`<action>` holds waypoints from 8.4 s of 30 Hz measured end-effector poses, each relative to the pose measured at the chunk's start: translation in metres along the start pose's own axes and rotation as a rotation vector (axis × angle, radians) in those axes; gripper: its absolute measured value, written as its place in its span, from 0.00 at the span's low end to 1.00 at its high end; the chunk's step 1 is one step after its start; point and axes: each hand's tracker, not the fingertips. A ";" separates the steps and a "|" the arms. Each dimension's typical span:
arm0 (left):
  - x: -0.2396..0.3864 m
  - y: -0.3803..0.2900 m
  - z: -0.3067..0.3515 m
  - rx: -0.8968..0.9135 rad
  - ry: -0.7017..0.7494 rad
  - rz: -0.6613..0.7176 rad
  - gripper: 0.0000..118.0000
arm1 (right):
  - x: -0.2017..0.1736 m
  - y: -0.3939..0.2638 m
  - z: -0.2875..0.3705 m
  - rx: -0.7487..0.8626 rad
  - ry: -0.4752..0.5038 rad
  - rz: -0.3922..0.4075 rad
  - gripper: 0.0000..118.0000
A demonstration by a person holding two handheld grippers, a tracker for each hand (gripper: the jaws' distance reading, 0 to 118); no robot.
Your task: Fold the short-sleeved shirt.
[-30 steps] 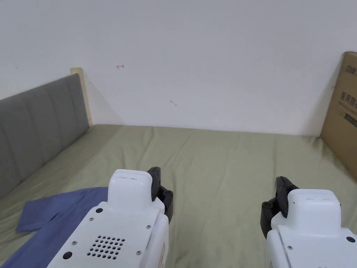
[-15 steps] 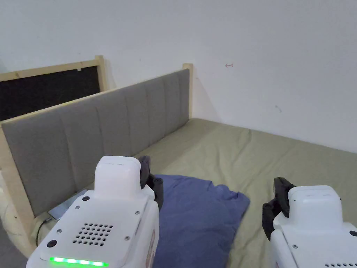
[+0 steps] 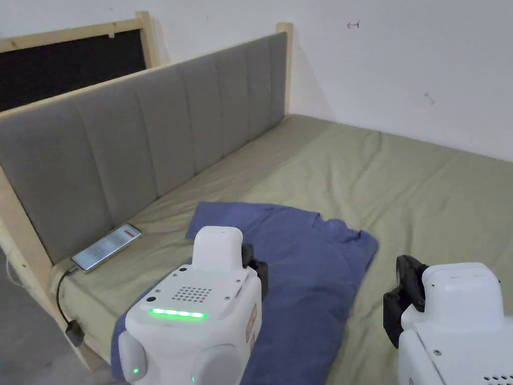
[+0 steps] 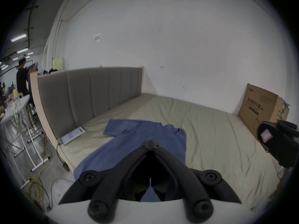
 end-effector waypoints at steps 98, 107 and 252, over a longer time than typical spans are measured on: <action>0.354 -0.023 -0.256 -0.659 -0.566 -0.354 0.72 | 0.257 -0.130 0.110 -0.318 -0.649 -0.420 0.00; 0.377 -0.080 -0.314 -0.757 -0.465 -0.396 0.50 | 0.276 -0.154 0.096 -0.392 -0.640 -0.423 0.00; -0.021 -0.091 0.022 -0.445 -0.253 -0.162 0.30 | 0.232 -0.185 0.235 -0.552 -0.374 -0.603 0.35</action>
